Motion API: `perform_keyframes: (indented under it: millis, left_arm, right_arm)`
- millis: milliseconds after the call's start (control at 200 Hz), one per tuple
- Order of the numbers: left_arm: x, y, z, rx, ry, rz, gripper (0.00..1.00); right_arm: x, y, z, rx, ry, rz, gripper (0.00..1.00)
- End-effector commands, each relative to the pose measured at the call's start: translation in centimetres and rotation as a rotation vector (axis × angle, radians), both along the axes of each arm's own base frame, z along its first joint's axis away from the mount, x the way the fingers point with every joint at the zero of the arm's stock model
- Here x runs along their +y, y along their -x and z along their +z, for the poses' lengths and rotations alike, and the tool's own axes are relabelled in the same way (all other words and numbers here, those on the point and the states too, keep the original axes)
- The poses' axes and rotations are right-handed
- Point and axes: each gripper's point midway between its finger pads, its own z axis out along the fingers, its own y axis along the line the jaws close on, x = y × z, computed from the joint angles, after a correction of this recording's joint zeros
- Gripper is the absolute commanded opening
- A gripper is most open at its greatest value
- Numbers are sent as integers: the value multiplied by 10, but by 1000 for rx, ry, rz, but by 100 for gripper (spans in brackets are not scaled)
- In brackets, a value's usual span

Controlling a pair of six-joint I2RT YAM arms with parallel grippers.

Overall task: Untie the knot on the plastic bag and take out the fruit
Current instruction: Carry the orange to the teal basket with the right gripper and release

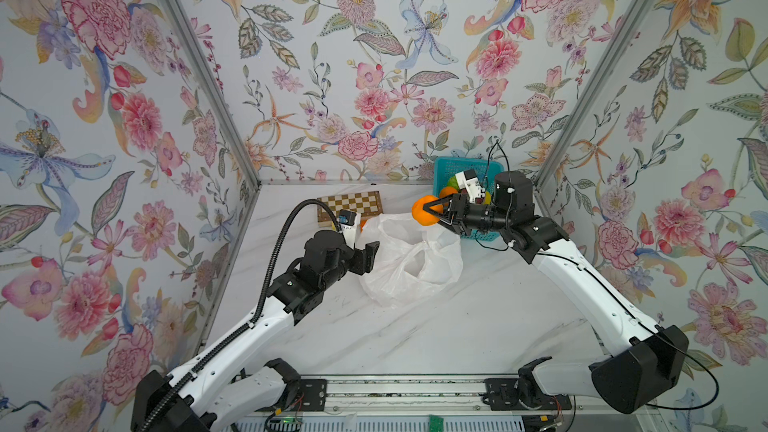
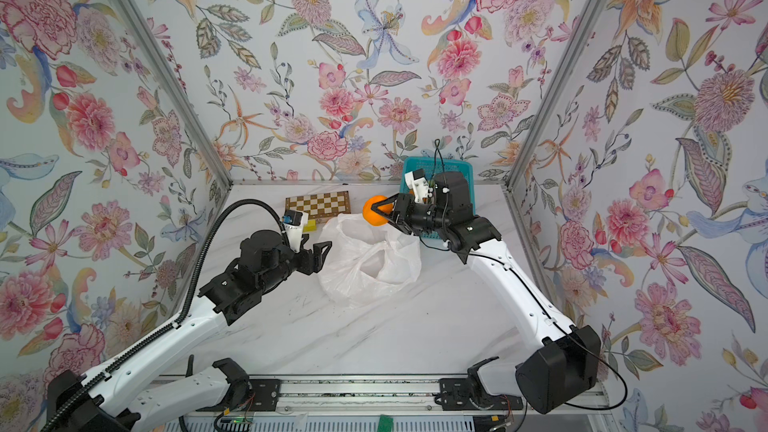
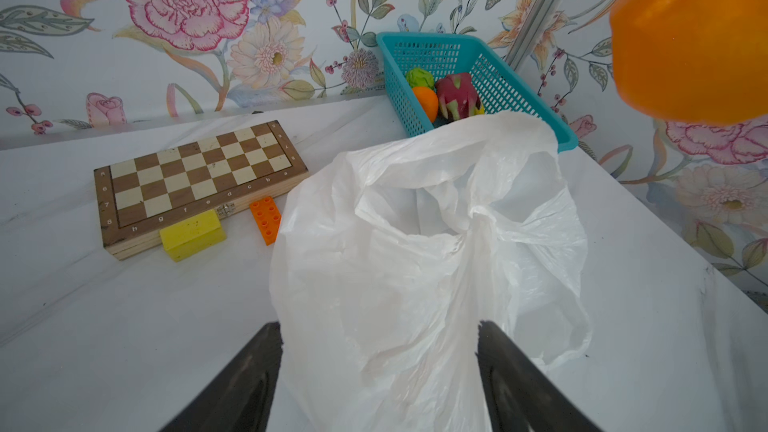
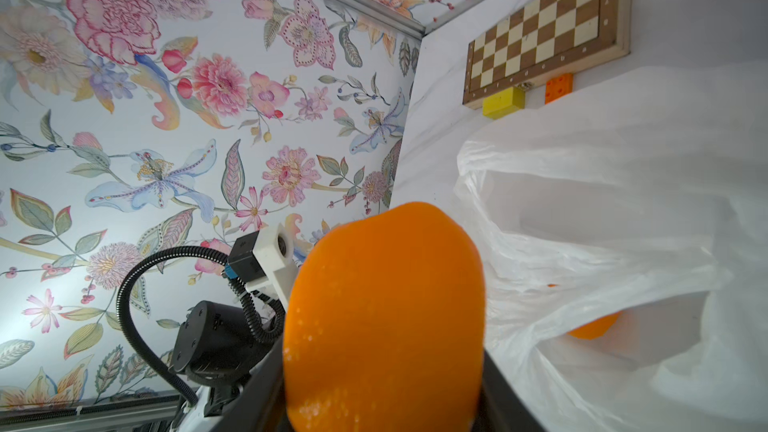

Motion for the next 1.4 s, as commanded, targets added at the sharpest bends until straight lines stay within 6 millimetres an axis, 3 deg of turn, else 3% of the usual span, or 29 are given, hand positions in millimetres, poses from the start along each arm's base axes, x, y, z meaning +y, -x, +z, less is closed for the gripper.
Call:
perform_keyframes:
  millis: [0, 230, 425, 680, 811, 1006, 1396]
  left_arm:
    - [-7, 3, 39, -44, 83, -43, 75]
    - [-25, 0, 98, -118, 239, -66, 75]
    - [-59, 2, 124, -87, 274, -126, 77]
    - [-113, 10, 139, -45, 231, -227, 85]
    - [-128, 9, 139, -6, 245, -234, 90]
    - [-130, 1, 124, 76, 149, -176, 96]
    - [-131, -4, 134, 98, 104, -135, 99]
  right_arm:
    - [-14, -24, 38, -107, -44, -102, 45]
    - [-63, -80, 35, -115, -16, -354, 45]
    - [-106, -124, 11, -59, 26, -480, 45]
    - [-140, -164, -33, 12, 112, -550, 46]
    - [-147, -178, -59, 54, 183, -556, 47]
    - [-156, -191, -103, 92, 323, -553, 48]
    - [-167, -215, -183, 207, 515, -519, 48]
